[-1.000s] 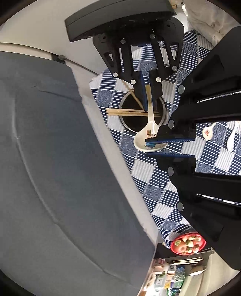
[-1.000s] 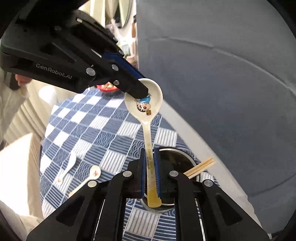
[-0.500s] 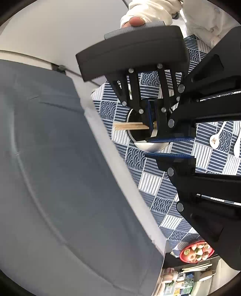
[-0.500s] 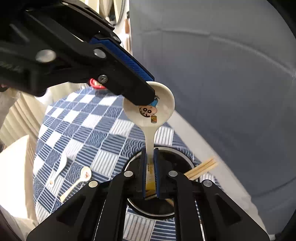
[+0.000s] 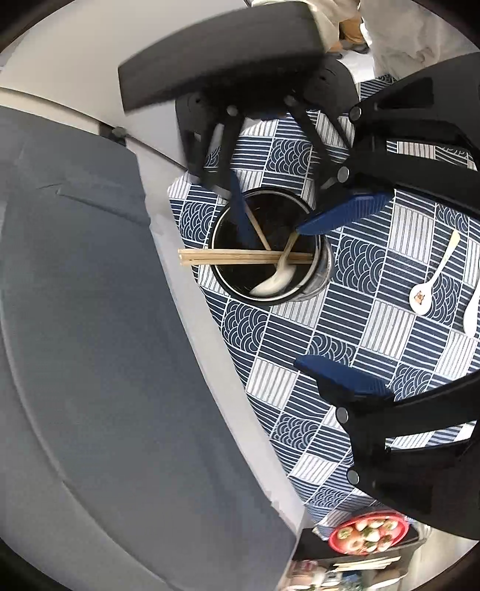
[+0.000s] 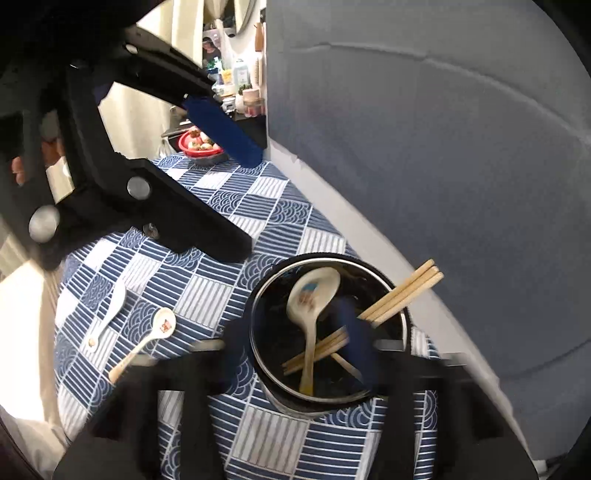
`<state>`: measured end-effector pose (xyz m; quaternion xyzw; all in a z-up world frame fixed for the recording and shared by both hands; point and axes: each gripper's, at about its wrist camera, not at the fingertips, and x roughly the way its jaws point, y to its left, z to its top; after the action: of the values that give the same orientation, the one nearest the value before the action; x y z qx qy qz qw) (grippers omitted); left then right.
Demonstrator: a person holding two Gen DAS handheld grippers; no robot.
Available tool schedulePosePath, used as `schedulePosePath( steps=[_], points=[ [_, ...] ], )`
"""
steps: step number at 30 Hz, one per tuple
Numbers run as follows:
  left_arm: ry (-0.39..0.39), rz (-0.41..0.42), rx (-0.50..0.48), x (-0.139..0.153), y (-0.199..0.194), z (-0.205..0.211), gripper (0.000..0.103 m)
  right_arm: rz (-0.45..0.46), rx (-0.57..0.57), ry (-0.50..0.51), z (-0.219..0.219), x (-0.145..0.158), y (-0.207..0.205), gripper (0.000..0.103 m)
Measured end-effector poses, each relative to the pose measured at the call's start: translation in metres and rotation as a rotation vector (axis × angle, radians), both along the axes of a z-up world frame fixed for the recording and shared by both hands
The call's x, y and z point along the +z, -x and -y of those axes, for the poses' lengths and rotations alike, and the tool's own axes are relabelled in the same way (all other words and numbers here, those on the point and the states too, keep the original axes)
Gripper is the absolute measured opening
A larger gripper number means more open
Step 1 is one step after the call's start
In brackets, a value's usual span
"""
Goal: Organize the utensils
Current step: 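Lower the spoon into the black cup and open the right tool, then lower the left tool onto another white spoon handle and close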
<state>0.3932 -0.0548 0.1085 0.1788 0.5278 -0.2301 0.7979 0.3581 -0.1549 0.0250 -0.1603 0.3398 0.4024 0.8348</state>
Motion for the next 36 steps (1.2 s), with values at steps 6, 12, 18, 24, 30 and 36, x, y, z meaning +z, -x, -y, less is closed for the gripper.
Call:
schedulePosePath(
  steps=[6,12,18,24,30,36],
  points=[
    [0.024,0.057,0.113,0.005,0.023,-0.041,0.094,0.086,0.012,-0.005,0.005,0.018,0.023,0.085],
    [0.039,0.073,0.220,-0.003,0.053,-0.074,0.096,0.104,0.010,0.005,0.004,0.025,0.038,0.086],
    [0.064,0.056,0.302,-0.021,0.085,-0.102,0.096,0.102,0.026,0.007,-0.002,0.026,0.057,0.087],
    [0.099,0.013,0.379,-0.043,0.119,-0.128,0.096,0.092,0.068,0.028,-0.015,0.022,0.076,0.087],
    [0.102,-0.043,0.450,-0.067,0.145,-0.151,0.096,0.067,0.113,0.071,-0.031,0.008,0.092,0.088],
    [0.097,-0.084,0.491,-0.086,0.171,-0.160,0.096,0.023,0.163,0.091,-0.045,-0.010,0.099,0.088]
  ],
)
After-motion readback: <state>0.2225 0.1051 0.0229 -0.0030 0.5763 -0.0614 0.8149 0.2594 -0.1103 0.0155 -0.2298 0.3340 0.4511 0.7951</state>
